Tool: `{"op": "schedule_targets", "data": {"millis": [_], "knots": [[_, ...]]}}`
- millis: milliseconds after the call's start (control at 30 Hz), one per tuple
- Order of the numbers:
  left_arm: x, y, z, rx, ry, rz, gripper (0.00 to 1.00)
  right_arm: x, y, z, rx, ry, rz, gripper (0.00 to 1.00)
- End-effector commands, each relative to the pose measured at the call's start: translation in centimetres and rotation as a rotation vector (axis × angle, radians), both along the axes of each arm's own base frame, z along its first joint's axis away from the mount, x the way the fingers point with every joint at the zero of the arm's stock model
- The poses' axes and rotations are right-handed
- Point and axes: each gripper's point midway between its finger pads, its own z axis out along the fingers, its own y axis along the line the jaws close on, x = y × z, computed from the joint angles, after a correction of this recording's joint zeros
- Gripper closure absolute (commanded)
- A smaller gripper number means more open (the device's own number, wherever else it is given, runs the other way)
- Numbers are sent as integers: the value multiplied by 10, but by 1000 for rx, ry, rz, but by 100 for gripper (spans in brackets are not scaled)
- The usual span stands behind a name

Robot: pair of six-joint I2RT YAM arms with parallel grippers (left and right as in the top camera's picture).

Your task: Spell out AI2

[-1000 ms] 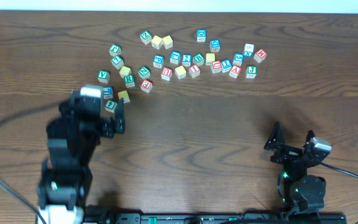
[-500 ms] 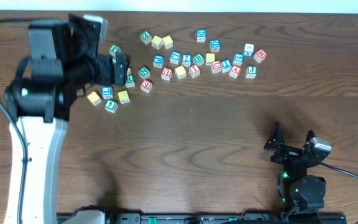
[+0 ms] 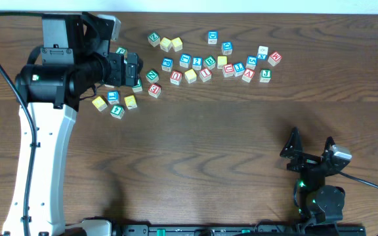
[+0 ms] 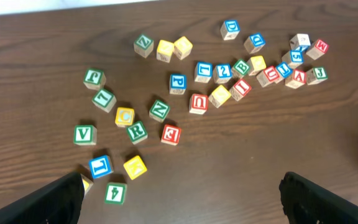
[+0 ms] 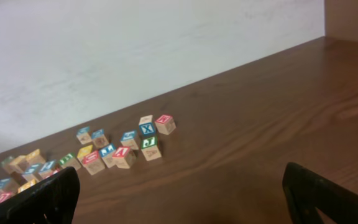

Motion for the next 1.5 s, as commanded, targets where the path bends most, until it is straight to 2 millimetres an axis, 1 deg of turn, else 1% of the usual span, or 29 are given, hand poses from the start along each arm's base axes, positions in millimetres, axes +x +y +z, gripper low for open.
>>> {"op": "schedule_targets", "data": {"millis": [0, 67, 133, 267, 333, 367, 400, 467, 533, 567, 633, 767, 933, 1100, 1233, 1367, 1467], "knots": [[-1, -3, 3, -6, -1, -19, 1, 1, 7, 3, 15, -18, 41, 1], [-1, -3, 3, -6, -1, -19, 1, 1, 11, 13, 21, -53, 69, 1], [0, -3, 3, -3, -1, -17, 1, -1, 11, 30, 22, -93, 68, 1], [0, -3, 3, -3, -1, -17, 1, -7, 8, 78, -22, -158, 55, 1], [-1, -3, 3, -4, -1, -17, 1, -8, 8, 99, -42, -158, 54, 1], [0, -3, 3, -3, -2, -17, 1, -5, 9, 112, -48, -148, 60, 1], [0, -3, 3, -3, -2, -17, 1, 0, 13, 124, -50, -128, 81, 1], [0, -3, 3, -3, -2, -17, 1, 11, 22, 139, -53, -81, 125, 1], [-2, -3, 2, -3, 4, -17, 1, 27, 30, 151, -53, -21, 170, 1], [-4, -3, 0, -3, 18, -17, 1, 42, 40, 159, -51, 35, 220, 1], [-5, -3, -1, -2, 26, -17, 1, 55, 48, 163, -50, 103, 260, 1], [-6, -2, -1, -2, 28, -17, 1, 79, 56, 163, -63, 276, 303, 1], [-6, -2, -1, -2, 27, -17, 1, 107, 65, 151, -59, 503, 351, 1], [-6, -2, -1, -3, 28, -16, 1, 133, 72, 132, -34, 737, 376, 1], [-6, -2, -1, -3, 28, -16, 1, 151, 74, 113, -62, 910, 405, 1], [-6, -3, -1, -3, 28, -16, 1, 161, 75, 89, -68, 1051, 421, 1], [-6, -3, -1, -3, 29, -16, 1, 173, 76, 73, -63, 1087, 421, 1]]}}
